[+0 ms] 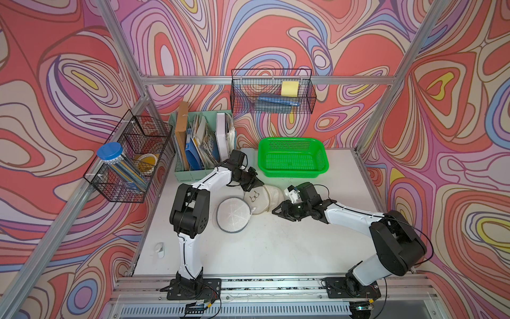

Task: Turn the laundry bag inside out
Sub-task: Zip the zipper on the laundry bag.

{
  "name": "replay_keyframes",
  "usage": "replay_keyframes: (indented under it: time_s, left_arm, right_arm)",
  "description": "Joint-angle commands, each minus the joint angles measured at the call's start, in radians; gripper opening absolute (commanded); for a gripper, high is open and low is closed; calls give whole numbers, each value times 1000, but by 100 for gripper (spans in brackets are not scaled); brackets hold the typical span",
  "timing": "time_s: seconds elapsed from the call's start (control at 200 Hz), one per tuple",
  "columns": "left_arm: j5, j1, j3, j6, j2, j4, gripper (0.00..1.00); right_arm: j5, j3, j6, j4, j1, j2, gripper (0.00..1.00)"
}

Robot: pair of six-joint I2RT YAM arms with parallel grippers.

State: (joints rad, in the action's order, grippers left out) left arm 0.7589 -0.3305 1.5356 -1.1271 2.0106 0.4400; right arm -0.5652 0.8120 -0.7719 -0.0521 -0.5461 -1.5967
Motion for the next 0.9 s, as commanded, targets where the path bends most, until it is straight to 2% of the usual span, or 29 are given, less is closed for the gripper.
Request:
replay_keyframes:
  time_s: [0.0, 0.736, 0.816, 0.896]
  left_arm:
    - [0, 3, -8, -20, 0, -24, 0]
    - [0, 1, -9, -36, 7, -39, 0]
    - [0, 3, -9, -36, 8, -37, 0]
    - [0, 2, -8, -36, 8, -38, 0]
  right_arm:
    - [48, -2, 0, 129, -30, -38, 43]
    - [39, 48, -30, 314, -35, -231, 36]
    - [38, 46, -36, 329, -35, -237, 29]
    - [37, 46, -42, 344, -35, -239, 27]
